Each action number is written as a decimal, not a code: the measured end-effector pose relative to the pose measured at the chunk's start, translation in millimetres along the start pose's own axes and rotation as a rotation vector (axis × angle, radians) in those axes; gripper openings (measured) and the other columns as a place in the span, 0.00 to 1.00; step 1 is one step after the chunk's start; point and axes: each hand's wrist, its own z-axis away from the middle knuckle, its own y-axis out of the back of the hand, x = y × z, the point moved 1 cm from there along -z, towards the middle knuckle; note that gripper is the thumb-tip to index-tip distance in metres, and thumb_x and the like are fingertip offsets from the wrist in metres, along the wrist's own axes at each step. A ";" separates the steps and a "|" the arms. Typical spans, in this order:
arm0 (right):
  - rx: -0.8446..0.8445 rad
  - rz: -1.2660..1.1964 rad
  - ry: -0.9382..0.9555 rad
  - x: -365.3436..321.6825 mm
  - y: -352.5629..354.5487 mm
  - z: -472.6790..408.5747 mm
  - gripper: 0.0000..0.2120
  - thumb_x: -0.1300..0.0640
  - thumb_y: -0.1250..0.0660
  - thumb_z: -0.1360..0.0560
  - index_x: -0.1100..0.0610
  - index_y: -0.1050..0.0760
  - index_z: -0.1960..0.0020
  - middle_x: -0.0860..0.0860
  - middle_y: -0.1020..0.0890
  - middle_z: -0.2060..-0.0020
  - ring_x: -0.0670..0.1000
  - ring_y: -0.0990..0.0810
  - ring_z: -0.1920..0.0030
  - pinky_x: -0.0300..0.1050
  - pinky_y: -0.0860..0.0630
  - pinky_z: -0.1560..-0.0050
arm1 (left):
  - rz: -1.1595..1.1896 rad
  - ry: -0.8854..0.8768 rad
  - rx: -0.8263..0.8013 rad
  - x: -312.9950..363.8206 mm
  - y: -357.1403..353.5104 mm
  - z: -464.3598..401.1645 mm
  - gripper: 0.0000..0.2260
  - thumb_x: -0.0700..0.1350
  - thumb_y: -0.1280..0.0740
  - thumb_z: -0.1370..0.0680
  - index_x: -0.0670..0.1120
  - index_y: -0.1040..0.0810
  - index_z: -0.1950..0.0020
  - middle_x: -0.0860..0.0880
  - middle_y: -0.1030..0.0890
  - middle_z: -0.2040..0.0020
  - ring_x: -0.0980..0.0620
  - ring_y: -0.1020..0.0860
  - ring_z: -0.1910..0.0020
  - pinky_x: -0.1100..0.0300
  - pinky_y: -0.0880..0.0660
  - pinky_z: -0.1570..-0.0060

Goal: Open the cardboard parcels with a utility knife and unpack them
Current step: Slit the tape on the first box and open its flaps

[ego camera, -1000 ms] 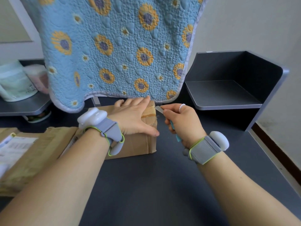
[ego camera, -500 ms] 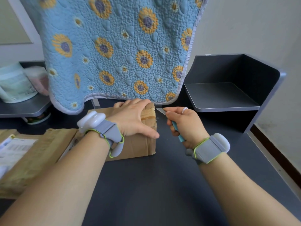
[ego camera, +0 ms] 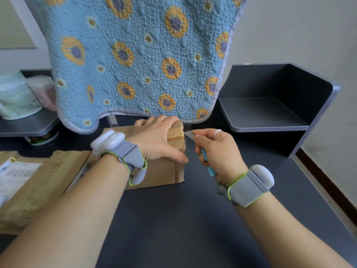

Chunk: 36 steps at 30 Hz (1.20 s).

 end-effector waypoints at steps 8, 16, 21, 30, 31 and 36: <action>0.055 -0.006 0.013 -0.8 -11.9 -8.1 0.08 0.62 0.40 0.23 0.55 0.22 0.52 0.49 0.26 0.75 0.43 0.31 0.79 0.33 0.34 0.78 | 0.020 -0.009 0.023 0.3 0.8 1.4 0.48 0.72 0.37 0.47 0.57 0.43 0.31 0.56 0.35 0.35 0.50 0.37 0.34 0.54 0.44 0.41; 0.103 -0.037 0.006 2.3 -10.8 -11.5 0.08 0.62 0.41 0.23 0.53 0.24 0.53 0.50 0.27 0.74 0.45 0.32 0.77 0.36 0.35 0.77 | 0.018 -0.010 0.025 -0.9 1.0 0.9 0.49 0.72 0.37 0.48 0.56 0.43 0.29 0.56 0.35 0.33 0.51 0.38 0.33 0.55 0.45 0.41; 0.011 -0.127 -0.035 -0.1 -6.6 -14.5 0.09 0.64 0.41 0.23 0.55 0.24 0.56 0.51 0.28 0.75 0.44 0.34 0.81 0.33 0.37 0.81 | 0.023 -0.013 -0.002 0.4 3.1 1.0 0.51 0.72 0.37 0.48 0.56 0.45 0.28 0.56 0.37 0.30 0.51 0.39 0.32 0.53 0.45 0.37; -0.026 -0.131 -0.027 -4.0 -1.9 -19.8 0.10 0.65 0.40 0.24 0.56 0.23 0.58 0.51 0.28 0.76 0.43 0.35 0.82 0.32 0.38 0.81 | 0.029 -0.007 -0.159 -0.7 13.7 1.9 0.56 0.71 0.35 0.46 0.54 0.54 0.25 0.56 0.47 0.26 0.51 0.48 0.26 0.52 0.51 0.29; -0.034 -0.126 -0.030 -4.0 -1.4 -19.7 0.10 0.65 0.40 0.24 0.55 0.23 0.58 0.51 0.28 0.76 0.43 0.35 0.82 0.32 0.38 0.81 | 0.043 -0.001 -0.182 -2.0 16.4 1.6 0.56 0.70 0.33 0.46 0.53 0.54 0.24 0.56 0.48 0.26 0.51 0.48 0.26 0.52 0.50 0.28; -0.023 -0.139 -0.027 -4.1 -1.9 -19.0 0.10 0.65 0.40 0.24 0.56 0.23 0.58 0.51 0.28 0.75 0.43 0.35 0.82 0.32 0.38 0.82 | 0.053 0.007 -0.152 -4.7 19.7 2.3 0.53 0.69 0.29 0.45 0.52 0.46 0.26 0.53 0.39 0.30 0.50 0.39 0.29 0.48 0.41 0.30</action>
